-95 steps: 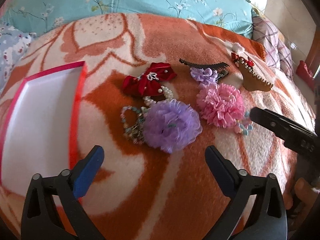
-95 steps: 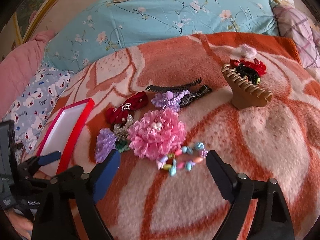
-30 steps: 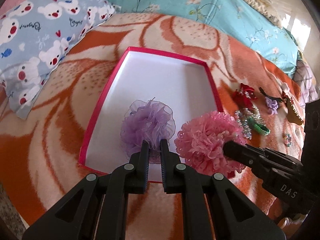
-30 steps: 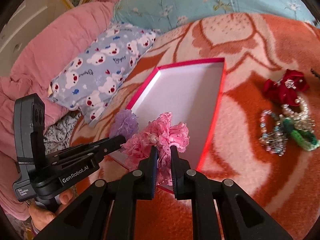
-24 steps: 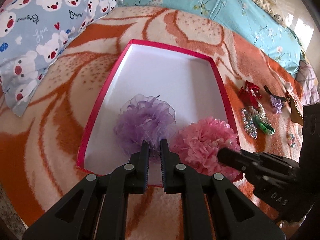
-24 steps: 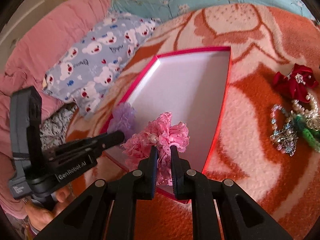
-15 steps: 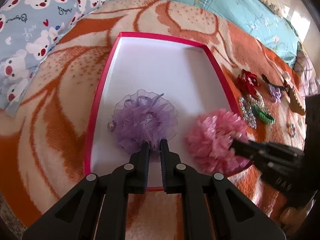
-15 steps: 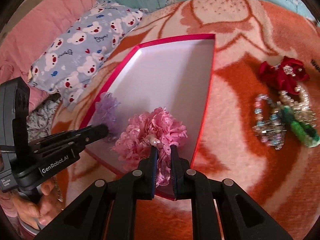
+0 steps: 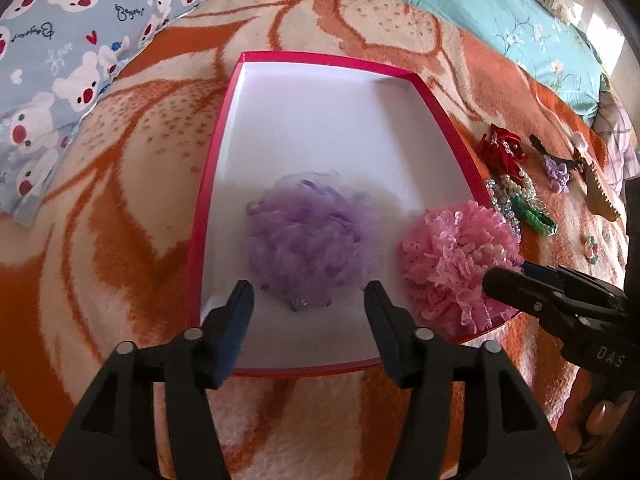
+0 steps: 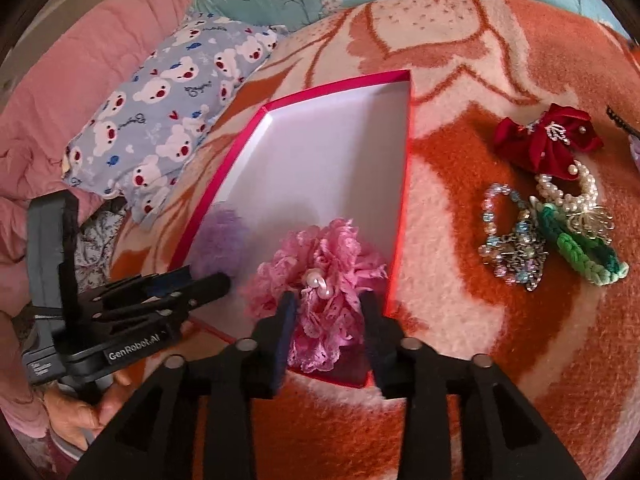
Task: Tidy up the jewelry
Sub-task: 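Carry both flowers into the white box and open both tools, then withdraw both tools from the box toward the remaining jewelry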
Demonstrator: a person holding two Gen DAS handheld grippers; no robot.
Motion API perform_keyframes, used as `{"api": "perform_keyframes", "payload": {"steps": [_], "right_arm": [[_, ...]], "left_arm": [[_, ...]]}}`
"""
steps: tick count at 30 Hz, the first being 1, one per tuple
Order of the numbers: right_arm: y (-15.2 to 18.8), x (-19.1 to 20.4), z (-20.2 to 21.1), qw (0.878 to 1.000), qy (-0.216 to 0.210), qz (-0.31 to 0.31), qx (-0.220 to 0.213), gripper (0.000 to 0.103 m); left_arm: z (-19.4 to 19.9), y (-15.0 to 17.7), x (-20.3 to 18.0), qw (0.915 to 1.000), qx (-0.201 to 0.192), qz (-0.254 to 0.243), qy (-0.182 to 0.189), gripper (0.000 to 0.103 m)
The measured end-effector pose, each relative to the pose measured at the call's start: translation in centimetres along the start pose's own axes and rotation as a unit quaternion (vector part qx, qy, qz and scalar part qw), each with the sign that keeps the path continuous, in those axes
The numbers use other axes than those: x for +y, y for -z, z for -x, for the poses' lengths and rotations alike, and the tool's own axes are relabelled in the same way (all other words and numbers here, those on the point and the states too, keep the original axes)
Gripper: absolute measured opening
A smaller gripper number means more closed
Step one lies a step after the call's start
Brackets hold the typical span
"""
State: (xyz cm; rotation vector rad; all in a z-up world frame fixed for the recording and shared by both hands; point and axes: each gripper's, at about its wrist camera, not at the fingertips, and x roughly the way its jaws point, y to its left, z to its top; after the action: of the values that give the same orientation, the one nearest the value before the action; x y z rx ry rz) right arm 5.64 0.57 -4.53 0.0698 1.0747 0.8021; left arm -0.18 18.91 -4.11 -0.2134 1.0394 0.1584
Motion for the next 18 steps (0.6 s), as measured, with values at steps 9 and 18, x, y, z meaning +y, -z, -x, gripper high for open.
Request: {"api": "perform_keyframes", "payload": {"steps": [9,18], "right_arm": [[0.2,0.1,1.6,1.0,-0.001,-0.001,-0.016,0.045],[0.7,-1.4,4.5,0.999,0.001,-0.02,-0.043,0.05]], "left_arm": [[2.0,0.0,0.0,0.9998,-0.019,0.002,0.01,0.064],[3.3,-0.5,-2.3,0.999,-0.035,-0.013,0.026,0.065]]}}
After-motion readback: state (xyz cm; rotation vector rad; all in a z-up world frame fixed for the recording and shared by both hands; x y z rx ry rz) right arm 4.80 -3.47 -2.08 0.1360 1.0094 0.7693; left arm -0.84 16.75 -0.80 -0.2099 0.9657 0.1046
